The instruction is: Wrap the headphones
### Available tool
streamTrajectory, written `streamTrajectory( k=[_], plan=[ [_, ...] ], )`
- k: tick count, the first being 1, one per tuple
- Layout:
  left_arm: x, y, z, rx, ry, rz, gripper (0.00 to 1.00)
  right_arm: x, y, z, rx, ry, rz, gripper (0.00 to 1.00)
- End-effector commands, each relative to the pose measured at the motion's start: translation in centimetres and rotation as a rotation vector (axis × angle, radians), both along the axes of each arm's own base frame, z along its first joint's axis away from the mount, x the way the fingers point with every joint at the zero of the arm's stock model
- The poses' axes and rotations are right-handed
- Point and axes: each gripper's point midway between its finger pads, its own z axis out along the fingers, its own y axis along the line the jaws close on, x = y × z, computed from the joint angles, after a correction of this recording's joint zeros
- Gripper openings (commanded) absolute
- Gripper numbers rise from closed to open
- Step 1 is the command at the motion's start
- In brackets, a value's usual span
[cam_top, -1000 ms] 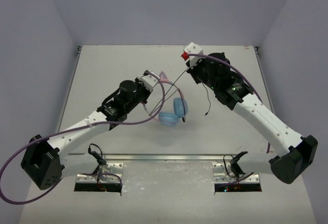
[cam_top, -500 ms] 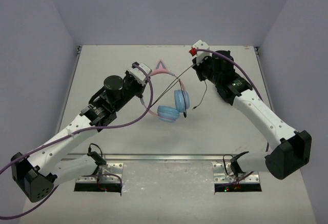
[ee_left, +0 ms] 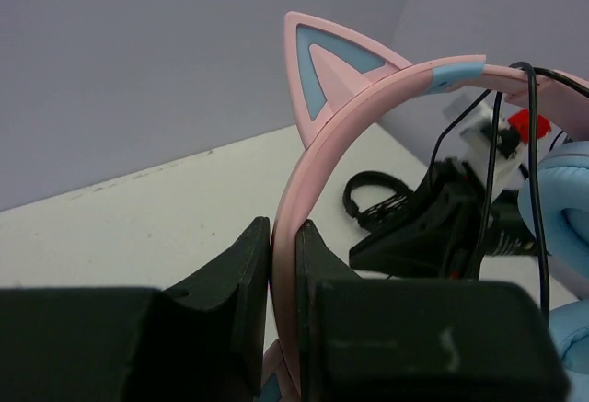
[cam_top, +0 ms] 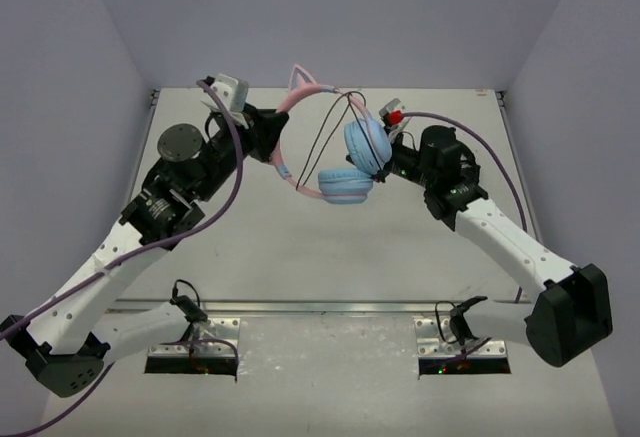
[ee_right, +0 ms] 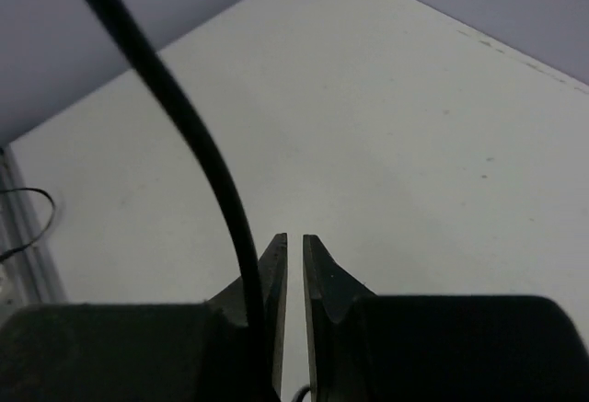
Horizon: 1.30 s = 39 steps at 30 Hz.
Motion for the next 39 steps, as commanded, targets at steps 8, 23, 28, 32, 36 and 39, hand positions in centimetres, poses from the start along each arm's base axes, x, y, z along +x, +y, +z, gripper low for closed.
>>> streamTrajectory(
  k=[8, 23, 28, 32, 36, 39],
  plan=[
    [-0.5, 5.8, 13.0, -0.562, -0.039, 0.254, 0.0, -7.1, 8.1, 0.7, 0.425, 0.052, 0.338, 0.05],
    [7.1, 9.9, 7.2, -0.351, 0.072, 0.812, 0.0, -13.6, 9.2, -4.3, 0.288, 0.078, 0.297, 0.01],
    [9.5, 10.3, 2.5, -0.242, 0.127, 0.992, 0.0, -15.5, 9.6, -2.8, 0.177, 0.063, 0.324, 0.01],
    [10.2, 10.3, -1.5, -0.215, 0.172, 1.058, 0.0, -15.8, 10.7, 0.2, 0.138, 0.062, 0.383, 0.01],
    [10.6, 9.9, -5.0, -0.156, 0.214, 1.063, 0.0, -15.5, 11.0, 1.1, 0.008, 0.057, 0.425, 0.01],
    [10.9, 8.9, -5.7, -0.168, 0.201, 0.974, 0.01, -14.1, 10.3, 3.0, -0.08, -0.023, 0.386, 0.01]
  ],
)
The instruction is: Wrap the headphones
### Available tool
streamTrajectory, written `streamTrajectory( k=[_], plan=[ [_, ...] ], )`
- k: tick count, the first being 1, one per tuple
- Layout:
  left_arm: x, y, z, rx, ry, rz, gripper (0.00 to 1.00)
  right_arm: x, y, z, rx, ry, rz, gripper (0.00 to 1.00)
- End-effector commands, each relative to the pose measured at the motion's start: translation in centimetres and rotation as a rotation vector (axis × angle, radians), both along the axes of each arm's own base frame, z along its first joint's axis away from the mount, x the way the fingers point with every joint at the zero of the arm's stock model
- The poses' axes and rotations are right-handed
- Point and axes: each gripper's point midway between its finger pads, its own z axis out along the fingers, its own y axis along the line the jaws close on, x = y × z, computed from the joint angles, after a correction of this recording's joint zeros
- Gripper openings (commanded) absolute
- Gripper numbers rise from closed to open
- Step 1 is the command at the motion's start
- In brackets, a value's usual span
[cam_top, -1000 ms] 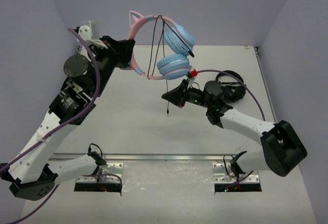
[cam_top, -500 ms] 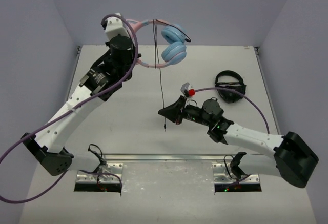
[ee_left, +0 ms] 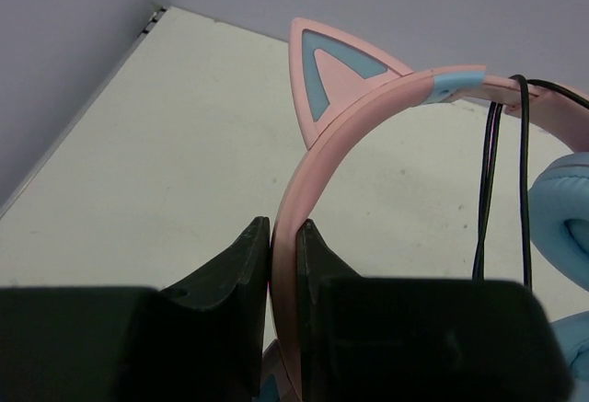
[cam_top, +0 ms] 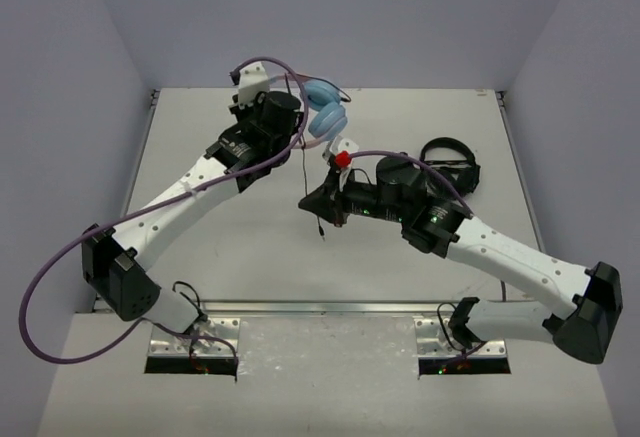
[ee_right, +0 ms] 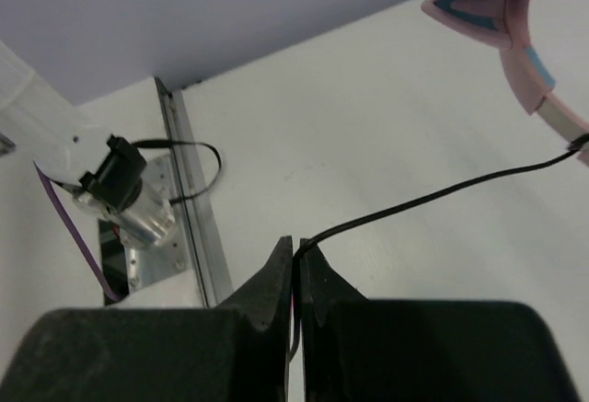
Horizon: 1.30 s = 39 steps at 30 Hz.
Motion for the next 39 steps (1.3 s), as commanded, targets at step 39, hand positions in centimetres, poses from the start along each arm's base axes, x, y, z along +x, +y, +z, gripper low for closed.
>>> streamTrajectory(
  k=[39],
  plan=[
    [-3.5, -15.0, -13.5, 0.189, 0.062, -1.517, 0.0, 18.0, -18.3, -4.6, -0.596, -0.33, -0.62, 0.01]
  ],
)
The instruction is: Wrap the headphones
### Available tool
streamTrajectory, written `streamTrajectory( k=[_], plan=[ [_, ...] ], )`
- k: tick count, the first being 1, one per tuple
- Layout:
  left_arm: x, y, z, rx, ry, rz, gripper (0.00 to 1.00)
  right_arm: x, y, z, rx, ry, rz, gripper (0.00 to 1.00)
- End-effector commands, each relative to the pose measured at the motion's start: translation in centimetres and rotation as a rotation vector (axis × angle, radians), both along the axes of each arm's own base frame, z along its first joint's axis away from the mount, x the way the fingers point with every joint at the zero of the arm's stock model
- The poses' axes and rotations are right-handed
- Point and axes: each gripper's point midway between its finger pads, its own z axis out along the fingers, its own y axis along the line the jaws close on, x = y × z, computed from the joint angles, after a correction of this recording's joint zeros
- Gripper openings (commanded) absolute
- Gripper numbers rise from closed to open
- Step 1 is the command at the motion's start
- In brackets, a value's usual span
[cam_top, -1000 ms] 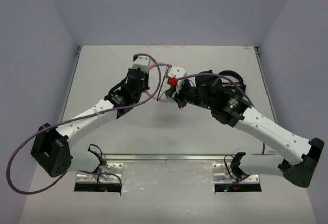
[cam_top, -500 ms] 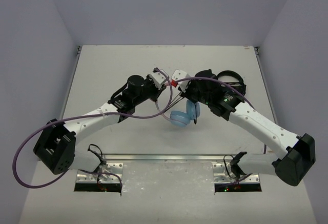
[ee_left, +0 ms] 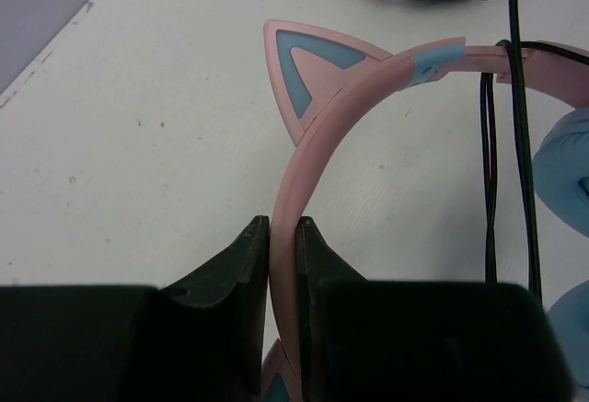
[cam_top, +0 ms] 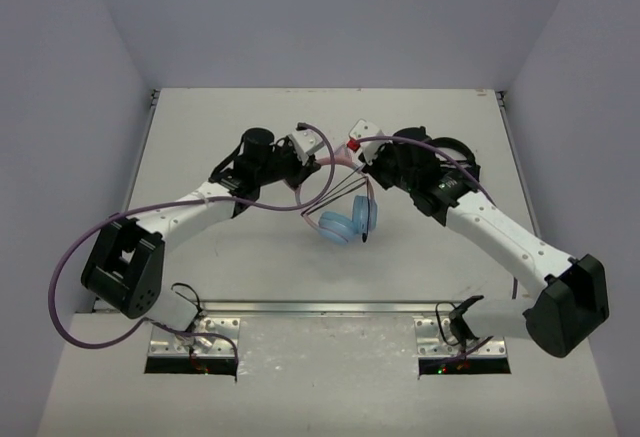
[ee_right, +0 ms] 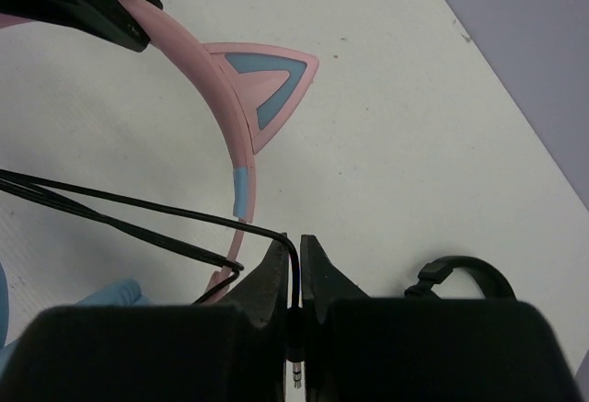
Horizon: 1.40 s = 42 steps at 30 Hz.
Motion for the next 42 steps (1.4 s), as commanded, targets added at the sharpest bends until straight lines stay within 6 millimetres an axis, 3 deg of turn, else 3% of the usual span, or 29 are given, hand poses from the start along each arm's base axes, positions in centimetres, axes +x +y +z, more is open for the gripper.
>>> streamTrajectory(
  k=[1, 4, 9, 16, 22, 25, 27, 28, 29, 33, 34, 35, 36, 37, 38, 40, 42],
  plan=[
    [-1.1, -0.9, 1.2, -0.032, 0.02, -0.099, 0.0, 3.6, -2.7, 2.7, 0.081, -0.104, -0.161, 0.01],
    [-0.5, -0.2, 2.1, -0.054, 0.004, -0.064, 0.0, 4.0, -2.8, 1.7, 0.103, -0.072, -0.176, 0.01],
    [-0.4, -0.1, 3.2, -0.093, 0.006, -0.07, 0.0, 5.0, -4.9, 0.0, 0.168, -0.022, -0.275, 0.05],
    [0.9, -0.2, 4.3, -0.133, 0.032, -0.093, 0.0, 4.6, -4.8, -2.3, 0.243, 0.047, -0.285, 0.16],
    [2.2, -1.5, 5.8, -0.139, 0.027, -0.152, 0.01, 4.5, -4.8, -4.8, 0.352, 0.153, -0.318, 0.26],
    [2.8, -2.0, 5.0, -0.128, 0.062, -0.181, 0.0, 4.2, -4.8, -6.2, 0.393, 0.21, -0.333, 0.27],
    [3.4, -2.3, 5.1, -0.128, 0.067, -0.202, 0.0, 3.8, -5.1, -7.2, 0.418, 0.254, -0.359, 0.35],
    [3.6, -2.6, 4.4, -0.128, 0.085, -0.217, 0.0, 3.7, -5.2, -7.8, 0.424, 0.279, -0.374, 0.47],
    [4.2, -2.6, 5.1, -0.134, 0.075, -0.219, 0.0, 3.4, -5.6, -8.4, 0.441, 0.313, -0.406, 0.51],
    [5.5, -3.4, 5.4, -0.133, 0.099, -0.251, 0.0, 2.2, -6.7, -9.6, 0.458, 0.37, -0.467, 0.61],
    [5.7, -3.7, 4.9, -0.128, 0.11, -0.273, 0.0, 2.0, -6.9, -9.0, 0.471, 0.354, -0.473, 0.83],
    [5.8, -3.8, 4.8, -0.124, 0.129, -0.281, 0.0, 1.3, -7.5, -9.5, 0.453, 0.372, -0.502, 0.84],
    [6.2, -4.0, 5.9, -0.13, 0.105, -0.296, 0.0, 1.2, -8.0, -9.4, 0.45, 0.373, -0.523, 0.85],
    [6.3, -4.2, 5.4, -0.128, 0.114, -0.314, 0.0, 0.9, -8.3, -9.5, 0.456, 0.386, -0.553, 0.86],
    [6.4, -4.2, 6.0, -0.127, 0.113, -0.327, 0.0, 0.5, -9.6, -9.5, 0.441, 0.403, -0.613, 0.99],
    [6.6, -4.1, 5.6, -0.141, 0.137, -0.361, 0.0, -0.7, -11.4, -10.4, 0.438, 0.475, -0.716, 0.99],
    [7.0, -4.1, 5.1, -0.145, 0.164, -0.378, 0.0, -1.1, -12.4, -10.0, 0.446, 0.495, -0.78, 0.99]
  ],
)
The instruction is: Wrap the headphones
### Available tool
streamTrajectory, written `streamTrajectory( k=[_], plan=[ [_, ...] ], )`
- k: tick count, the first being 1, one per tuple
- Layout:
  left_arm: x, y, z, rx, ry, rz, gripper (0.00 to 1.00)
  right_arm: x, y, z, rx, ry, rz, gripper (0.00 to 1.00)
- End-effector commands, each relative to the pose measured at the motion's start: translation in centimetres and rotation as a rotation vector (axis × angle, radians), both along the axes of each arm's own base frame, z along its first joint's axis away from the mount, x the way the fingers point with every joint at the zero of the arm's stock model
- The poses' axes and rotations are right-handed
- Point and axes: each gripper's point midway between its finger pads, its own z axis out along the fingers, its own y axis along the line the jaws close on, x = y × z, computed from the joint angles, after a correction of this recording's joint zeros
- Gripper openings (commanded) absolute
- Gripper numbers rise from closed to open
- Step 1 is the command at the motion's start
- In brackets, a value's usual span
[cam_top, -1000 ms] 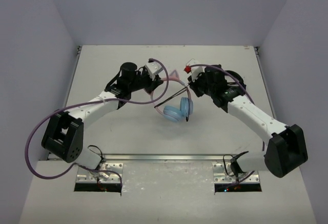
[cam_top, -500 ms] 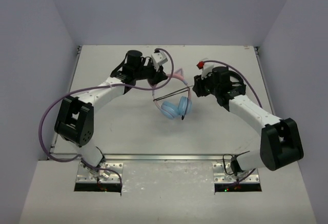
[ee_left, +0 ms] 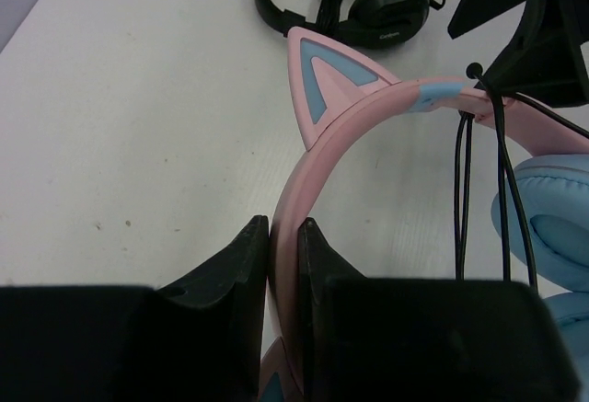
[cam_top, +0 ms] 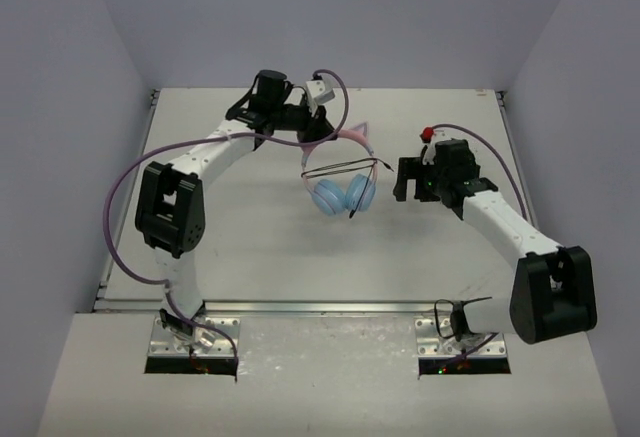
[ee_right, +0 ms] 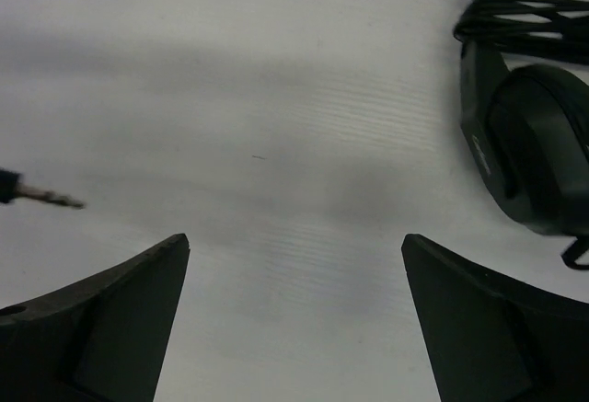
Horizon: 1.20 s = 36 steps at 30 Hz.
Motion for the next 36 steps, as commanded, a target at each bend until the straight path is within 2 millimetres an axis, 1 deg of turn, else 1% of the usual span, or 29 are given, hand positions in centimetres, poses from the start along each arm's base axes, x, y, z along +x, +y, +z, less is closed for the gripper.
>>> streamTrajectory(
  k=[1, 4, 5, 6, 7, 8, 9, 11, 12, 13, 14, 15, 16, 17, 18, 19, 20, 21, 22, 23, 25, 26, 27, 28, 30, 31, 33, 34, 36],
  plan=[
    [-0.1, -0.1, 2.0, -0.062, 0.002, -0.092, 0.0, -1.5, -2.6, 1.0, 0.001, 0.094, -0.158, 0.99],
    [0.5, 0.1, 0.3, -0.03, 0.017, -0.078, 0.0, -2.4, -2.4, 3.4, 0.035, 0.06, -0.16, 0.99],
    [0.7, 0.1, -0.1, -0.024, 0.019, -0.078, 0.0, -2.6, -2.2, 5.2, 0.059, 0.009, -0.153, 0.99],
    [1.0, 0.0, -1.3, -0.015, 0.033, -0.086, 0.0, -3.0, -2.0, 6.0, 0.076, -0.007, -0.145, 0.99],
    [1.0, -0.2, -1.5, -0.01, 0.04, -0.097, 0.0, -3.6, -2.0, 6.7, 0.086, -0.01, -0.153, 0.99],
    [1.3, -0.2, -2.1, -0.003, 0.048, -0.102, 0.0, -4.2, -2.0, 8.4, 0.107, -0.058, -0.152, 0.99],
    [2.0, -0.4, -2.9, 0.005, 0.048, -0.105, 0.0, -4.9, -1.7, 8.8, 0.126, -0.059, -0.138, 0.99],
    [2.3, -0.5, -4.3, 0.024, 0.072, -0.114, 0.0, -5.9, -1.4, 9.7, 0.148, -0.078, -0.113, 0.99],
    [2.8, -0.6, -6.1, 0.043, 0.089, -0.121, 0.0, -6.6, -1.2, 10.6, 0.163, -0.107, -0.1, 0.99],
    [3.2, -0.7, -5.8, 0.05, 0.089, -0.126, 0.0, -7.3, -0.8, 10.7, 0.18, -0.101, -0.075, 0.99],
    [3.5, -0.8, -6.3, 0.057, 0.097, -0.132, 0.0, -7.7, -0.6, 10.7, 0.189, -0.103, -0.064, 0.99],
    [3.8, -0.9, -8.1, 0.068, 0.12, -0.145, 0.0, -8.2, -0.6, 11.2, 0.198, -0.122, -0.054, 0.99],
    [4.4, -1.1, -7.6, 0.069, 0.112, -0.148, 0.0, -8.8, -0.3, 11.0, 0.208, -0.116, -0.036, 0.99],
    [4.8, -1.2, -8.1, 0.074, 0.117, -0.151, 0.0, -9.1, -0.3, 11.1, 0.21, -0.122, -0.032, 0.99],
    [5.1, -1.3, -9.8, 0.085, 0.137, -0.157, 0.0, -9.4, -0.1, 11.1, 0.222, -0.123, -0.025, 0.99],
    [5.7, -1.4, -9.6, 0.083, 0.119, -0.159, 0.0, -10.0, 0.4, 11.0, 0.243, -0.13, 0.001, 0.99],
    [6.0, -1.5, -10.0, 0.086, 0.113, -0.157, 0.0, -10.3, 0.6, 11.1, 0.261, -0.132, 0.012, 0.99],
    [6.5, -1.6, -11.3, 0.094, 0.124, -0.151, 0.0, -10.7, 1.0, 11.5, 0.288, -0.148, 0.028, 0.99],
    [7.0, -1.7, -11.5, 0.095, 0.118, -0.145, 0.0, -11.0, 1.5, 10.9, 0.309, -0.132, 0.043, 0.99],
    [7.5, -1.9, -12.0, 0.099, 0.117, -0.14, 0.0, -11.5, 2.2, 11.1, 0.343, -0.128, 0.077, 0.99],
    [9.2, -2.1, -12.7, 0.11, 0.092, -0.115, 0.0, -11.9, 3.0, 11.3, 0.39, -0.128, 0.103, 0.99],
    [9.6, -2.3, -14.0, 0.118, 0.099, -0.109, 0.0, -12.5, 3.6, 11.1, 0.421, -0.117, 0.136, 0.99],
    [10.9, -2.4, -13.6, 0.123, 0.054, -0.088, 0.01, -12.6, 3.9, 11.3, 0.437, -0.124, 0.152, 0.99],
    [11.6, -2.4, -14.9, 0.158, 0.037, -0.06, 0.0, -13.0, 4.2, 11.2, 0.454, -0.12, 0.169, 0.99],
    [12.8, -2.8, -15.3, 0.184, -0.028, -0.042, 0.0, -13.1, 4.4, 11.3, 0.459, -0.126, 0.186, 0.99],
    [13.1, -3.0, -16.4, 0.208, -0.049, -0.04, 0.0, -13.3, 4.5, 11.3, 0.459, -0.128, 0.19, 0.99],
    [14.0, -3.7, -16.2, 0.213, -0.108, -0.033, 0.0, -13.3, 4.5, 11.6, 0.457, -0.137, 0.203, 0.99],
    [14.3, -3.9, -16.9, 0.21, -0.116, -0.04, 0.0, -13.4, 4.5, 11.7, 0.455, -0.141, 0.207, 0.99],
    [14.8, -4.2, -16.3, 0.198, -0.168, -0.059, 0.0, -13.4, 4.7, 12.0, 0.463, -0.149, 0.223, 0.99]
  ],
)
